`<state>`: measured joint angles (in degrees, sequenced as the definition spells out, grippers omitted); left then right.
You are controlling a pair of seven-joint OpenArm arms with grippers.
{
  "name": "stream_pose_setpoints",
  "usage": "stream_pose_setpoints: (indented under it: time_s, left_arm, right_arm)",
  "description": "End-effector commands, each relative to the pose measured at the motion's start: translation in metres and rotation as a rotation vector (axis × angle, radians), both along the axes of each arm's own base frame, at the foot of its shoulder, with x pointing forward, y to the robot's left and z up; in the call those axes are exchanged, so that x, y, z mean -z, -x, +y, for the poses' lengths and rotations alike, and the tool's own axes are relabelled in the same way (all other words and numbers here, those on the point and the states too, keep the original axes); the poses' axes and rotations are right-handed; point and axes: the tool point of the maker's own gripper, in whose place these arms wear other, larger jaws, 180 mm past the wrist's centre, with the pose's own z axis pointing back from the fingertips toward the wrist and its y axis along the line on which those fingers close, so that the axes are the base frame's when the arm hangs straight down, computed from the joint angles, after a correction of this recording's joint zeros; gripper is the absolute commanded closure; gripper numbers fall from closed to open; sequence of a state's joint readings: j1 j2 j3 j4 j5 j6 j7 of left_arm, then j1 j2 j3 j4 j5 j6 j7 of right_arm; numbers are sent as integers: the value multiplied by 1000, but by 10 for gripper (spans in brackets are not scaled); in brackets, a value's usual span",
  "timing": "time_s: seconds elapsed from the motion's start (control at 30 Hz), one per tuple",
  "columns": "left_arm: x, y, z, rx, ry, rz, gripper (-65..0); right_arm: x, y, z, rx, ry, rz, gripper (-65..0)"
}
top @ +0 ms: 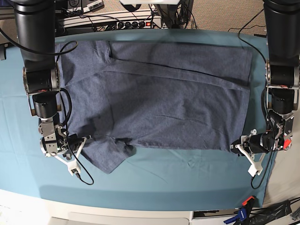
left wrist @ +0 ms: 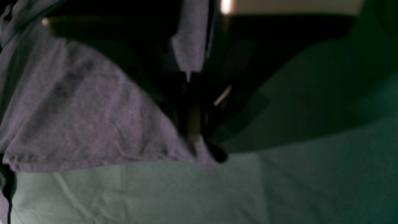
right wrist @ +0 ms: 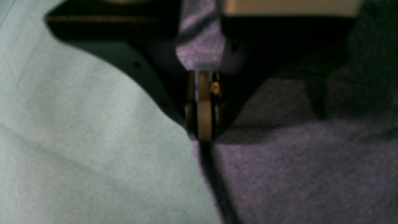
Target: Fold the T-shirt properly
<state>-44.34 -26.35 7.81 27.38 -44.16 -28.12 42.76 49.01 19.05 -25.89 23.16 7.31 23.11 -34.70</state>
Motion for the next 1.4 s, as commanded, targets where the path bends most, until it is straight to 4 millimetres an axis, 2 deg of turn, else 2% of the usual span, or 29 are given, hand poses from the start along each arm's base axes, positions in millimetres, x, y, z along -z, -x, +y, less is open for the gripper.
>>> stream_pose_setpoints:
  time_s: [0.0,0.17,0.3,0.4,0.53,0.73,0.8,0.93,1.1,1.27,1.37]
  left_arm:
    - [-28,-20,3,-9,12,-82,0]
    - [-28,-19,2,-8,20,-75,0]
    - [-34,-15,-4,17,81,-72,0]
    - [-35,-14,1,21,78,-73,0]
    - [-39,-12,8,5,98,-68,0]
    - [-45,-4,15,18,147,-66,0]
    - [-45,-2,18,13,153,-62,0]
    - [-47,4,10,54,195,-59,0]
    - [-53,8,6,77,247,-56,0]
    - [-63,15,12,102,284,-64,0]
    - [-67,17,24,80,292,-72,0]
  right_arm:
    - [-9,-2,-14,19,44,9,0]
    - [-18,-5,-13,12,61,10,0]
    - [-45,-17,-10,1,67,-37,0]
    - [-66,-23,-9,-5,65,-72,0]
    - [-79,-24,-11,-3,67,-79,0]
    - [-67,-10,-12,-13,78,-56,0]
    - [-58,-1,-8,-26,73,-49,0]
    - [-47,16,3,-31,25,-77,0]
    - [-50,37,-1,11,-15,-108,0]
    - [-55,54,-11,62,-61,-136,0]
    - [-57,64,-20,79,-60,-148,0]
